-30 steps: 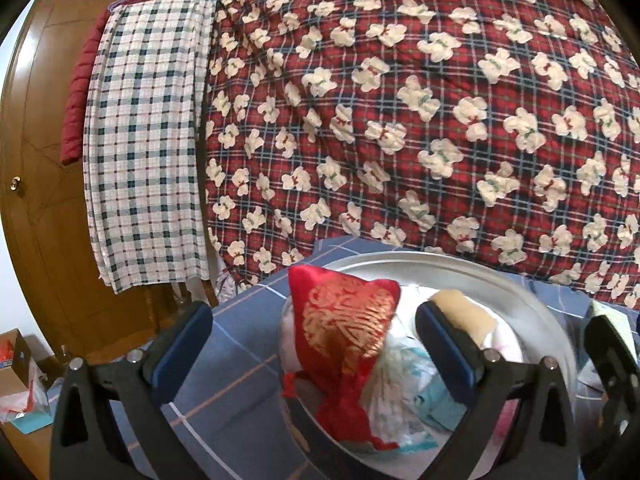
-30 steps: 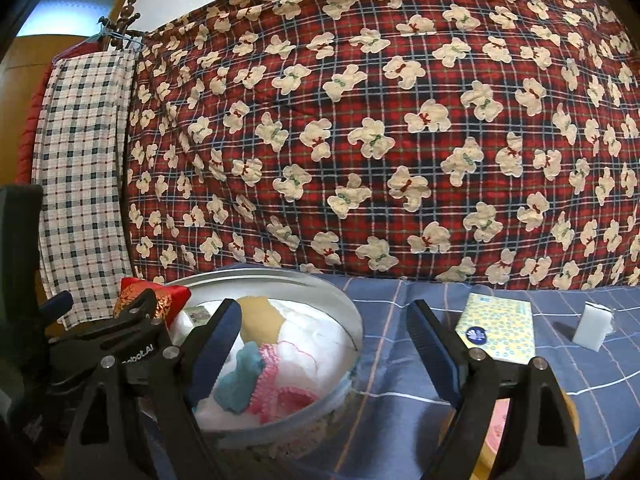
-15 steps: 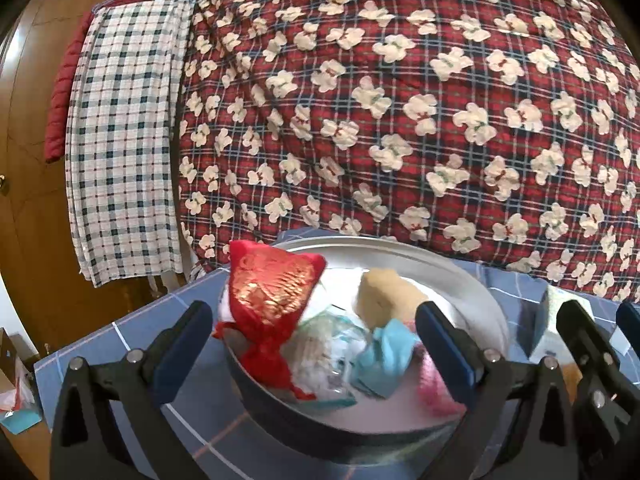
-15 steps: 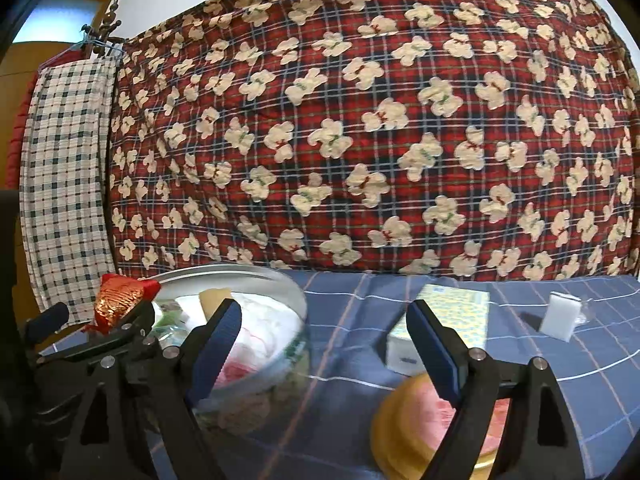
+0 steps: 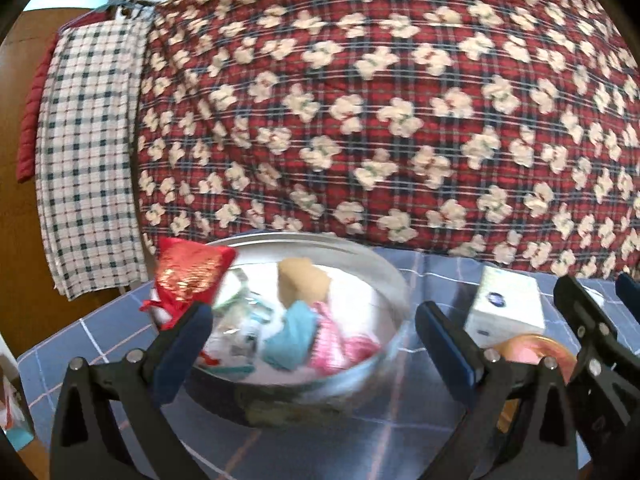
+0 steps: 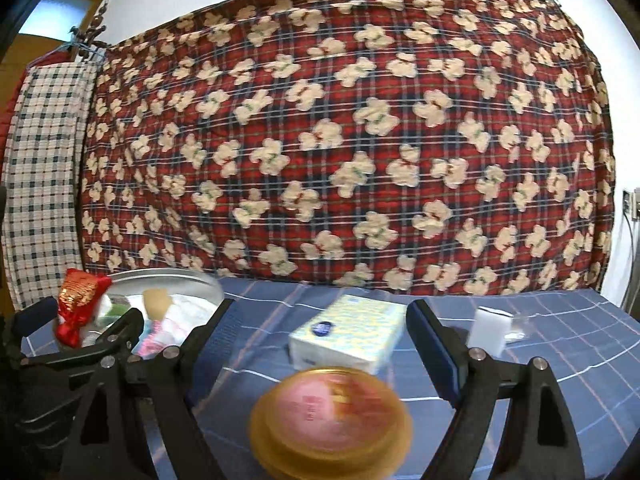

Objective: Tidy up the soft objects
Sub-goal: 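Withdraw both grippers from the tin toward the white sponge and plastic bag, then grasp the white sponge with the left gripper while the right grasps the clear plastic bag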

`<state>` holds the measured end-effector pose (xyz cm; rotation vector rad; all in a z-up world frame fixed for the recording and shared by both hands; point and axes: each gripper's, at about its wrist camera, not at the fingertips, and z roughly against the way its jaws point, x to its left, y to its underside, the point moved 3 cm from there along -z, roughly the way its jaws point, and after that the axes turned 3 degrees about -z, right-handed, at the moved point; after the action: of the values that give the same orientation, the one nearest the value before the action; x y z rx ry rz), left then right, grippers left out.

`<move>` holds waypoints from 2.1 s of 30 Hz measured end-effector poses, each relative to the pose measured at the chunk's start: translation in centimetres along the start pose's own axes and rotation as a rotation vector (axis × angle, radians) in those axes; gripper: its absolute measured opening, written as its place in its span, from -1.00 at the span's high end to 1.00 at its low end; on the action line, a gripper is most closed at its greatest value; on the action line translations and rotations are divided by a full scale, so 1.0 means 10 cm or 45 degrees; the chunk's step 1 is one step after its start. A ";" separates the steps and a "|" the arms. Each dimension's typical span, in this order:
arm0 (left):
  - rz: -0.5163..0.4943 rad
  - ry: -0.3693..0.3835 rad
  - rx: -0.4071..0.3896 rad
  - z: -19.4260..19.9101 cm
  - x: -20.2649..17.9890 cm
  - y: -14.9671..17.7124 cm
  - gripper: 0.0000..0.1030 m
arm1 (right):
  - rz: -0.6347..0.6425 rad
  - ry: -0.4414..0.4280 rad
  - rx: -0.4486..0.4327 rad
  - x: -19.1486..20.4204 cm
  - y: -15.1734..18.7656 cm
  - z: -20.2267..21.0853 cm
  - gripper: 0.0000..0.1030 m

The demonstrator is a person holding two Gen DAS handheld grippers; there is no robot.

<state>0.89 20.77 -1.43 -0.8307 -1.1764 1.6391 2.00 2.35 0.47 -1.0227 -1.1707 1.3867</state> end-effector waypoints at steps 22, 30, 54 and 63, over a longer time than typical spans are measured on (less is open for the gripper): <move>-0.250 0.440 -0.011 0.52 -1.65 0.13 -0.99 | -0.079 0.298 0.128 -1.83 0.04 -0.08 -0.67; -0.368 0.587 0.041 0.62 -2.30 0.20 -0.99 | -0.061 0.393 0.154 -2.37 0.01 -0.21 -0.67; -0.432 0.570 0.421 -0.52 -3.78 0.20 -0.99 | -0.211 0.416 0.170 -3.08 -0.01 -0.29 -0.68; -0.374 0.562 0.544 -0.96 -4.01 0.18 -0.78 | -0.414 0.444 0.261 -3.39 0.09 -0.35 -0.68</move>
<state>22.75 -13.92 -5.76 -0.6600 -0.5782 1.3087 9.70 -30.85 -1.11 -0.8432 -0.8705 1.0002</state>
